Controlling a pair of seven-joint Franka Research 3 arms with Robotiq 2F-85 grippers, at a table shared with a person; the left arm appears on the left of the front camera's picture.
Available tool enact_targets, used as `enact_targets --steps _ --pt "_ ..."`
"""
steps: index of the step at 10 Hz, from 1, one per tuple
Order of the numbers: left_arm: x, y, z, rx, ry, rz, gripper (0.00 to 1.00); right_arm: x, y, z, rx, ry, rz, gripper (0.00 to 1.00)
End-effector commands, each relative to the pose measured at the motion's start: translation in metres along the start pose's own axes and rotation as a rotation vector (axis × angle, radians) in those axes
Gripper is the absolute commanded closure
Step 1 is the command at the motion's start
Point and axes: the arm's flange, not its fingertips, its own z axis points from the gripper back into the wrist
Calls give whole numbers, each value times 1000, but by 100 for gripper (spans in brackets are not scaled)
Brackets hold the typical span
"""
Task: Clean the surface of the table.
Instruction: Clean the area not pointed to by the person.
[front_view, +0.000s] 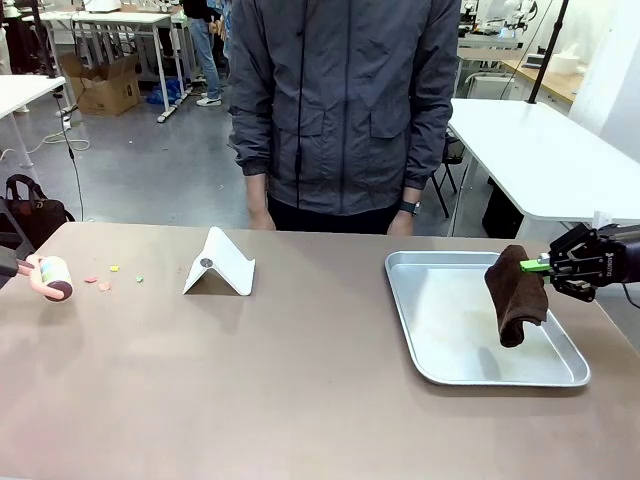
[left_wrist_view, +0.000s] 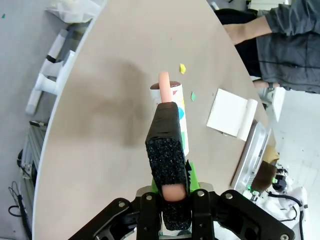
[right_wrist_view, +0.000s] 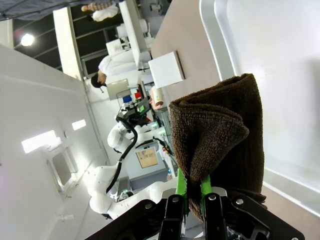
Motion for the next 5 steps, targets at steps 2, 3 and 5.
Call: enact_targets --steps 2,3,5 --pt "13 1 -15 22 -66 -1 78 2 9 -1 16 -5 -17 88" --pt "16 2 -21 15 -36 -11 78 2 9 -1 16 -5 -17 88" --pt "25 3 -34 31 -49 -21 78 2 9 -1 16 -5 -17 88"
